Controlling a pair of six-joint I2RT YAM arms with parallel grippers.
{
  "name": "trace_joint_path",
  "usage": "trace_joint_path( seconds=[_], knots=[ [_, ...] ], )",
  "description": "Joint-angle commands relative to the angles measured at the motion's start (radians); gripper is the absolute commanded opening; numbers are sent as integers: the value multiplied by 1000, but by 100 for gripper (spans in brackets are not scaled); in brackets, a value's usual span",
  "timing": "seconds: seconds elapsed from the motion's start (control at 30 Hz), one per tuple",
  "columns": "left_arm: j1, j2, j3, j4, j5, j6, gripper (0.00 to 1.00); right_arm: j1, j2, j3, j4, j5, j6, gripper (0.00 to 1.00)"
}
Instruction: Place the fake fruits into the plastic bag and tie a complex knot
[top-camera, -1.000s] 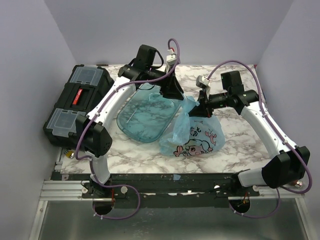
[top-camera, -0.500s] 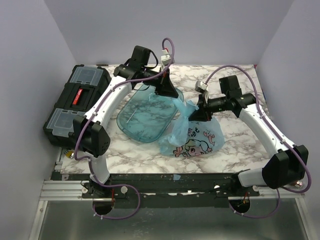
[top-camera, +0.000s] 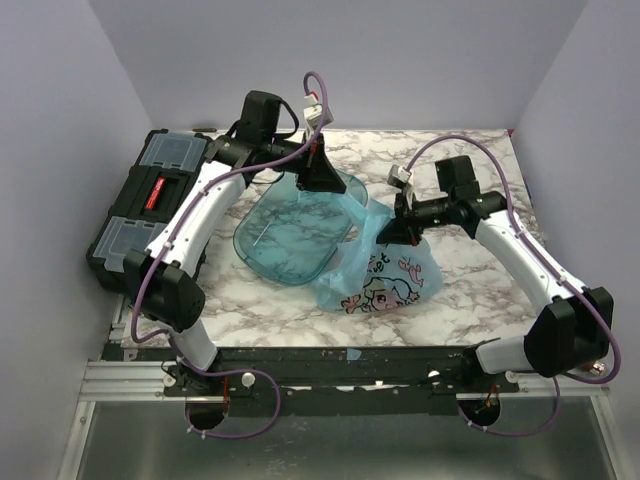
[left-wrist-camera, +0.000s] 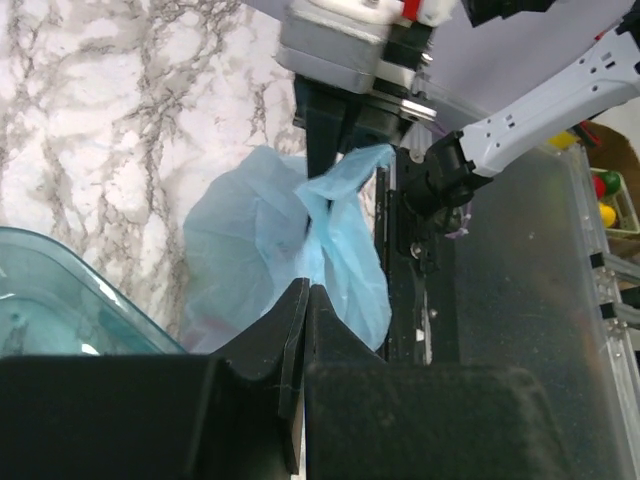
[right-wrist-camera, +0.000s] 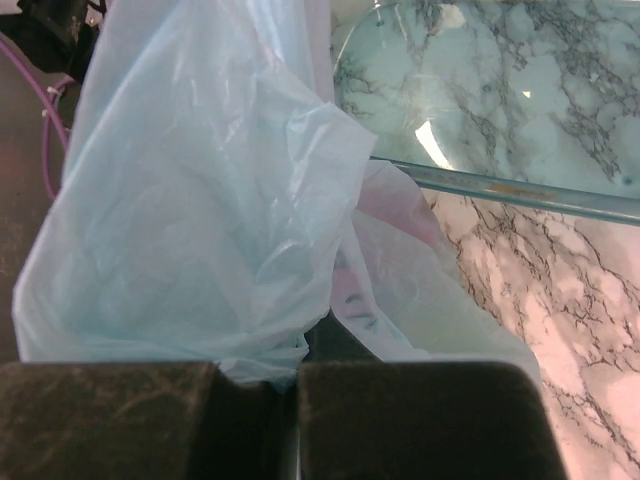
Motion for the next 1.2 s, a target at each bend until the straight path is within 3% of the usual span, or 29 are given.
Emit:
trace_joint_path(
  seconds=[0.0, 0.2, 0.33, 0.37, 0.47, 0.53, 0.7, 0.83, 0.9, 0.97, 1.17],
  knots=[
    [-9, -111, -122, 124, 11, -110, 7, 1, 9, -5, 68, 8, 105, 1],
    [-4, -87, -120, 7, -54, 8, 47, 1, -13, -28, 83, 7, 107, 1],
    [-4, -51, -106, -7, -71, 42, 52, 1, -22, -30, 89, 0, 105, 1],
    [-4, -45, -98, 1, -63, 37, 50, 1, -21, -31, 91, 0, 104, 1],
    [-5, -54, -86, 44, 4, 26, 16, 0, -13, -28, 91, 11, 116, 1],
    [-4, -91, -106, 94, 48, 14, 0, 0, -3, -29, 99, 39, 141, 1],
    [-83, -224, -218, 132, 46, 67, 0, 1, 27, -51, 242, 152, 394, 1],
    [-241, -227, -268, 41, -148, 151, 0, 1, 33, -64, 339, 192, 630, 1],
    [-304, -196, -274, 41, -181, 126, 0, 2, 25, -67, 365, 221, 709, 1],
    [-369, -152, -265, 63, -264, 59, 0, 3, 20, -68, 373, 237, 767, 1],
    [-509, -21, -279, 78, -579, 92, 0, 2, 7, -71, 382, 299, 862, 1]
  ],
)
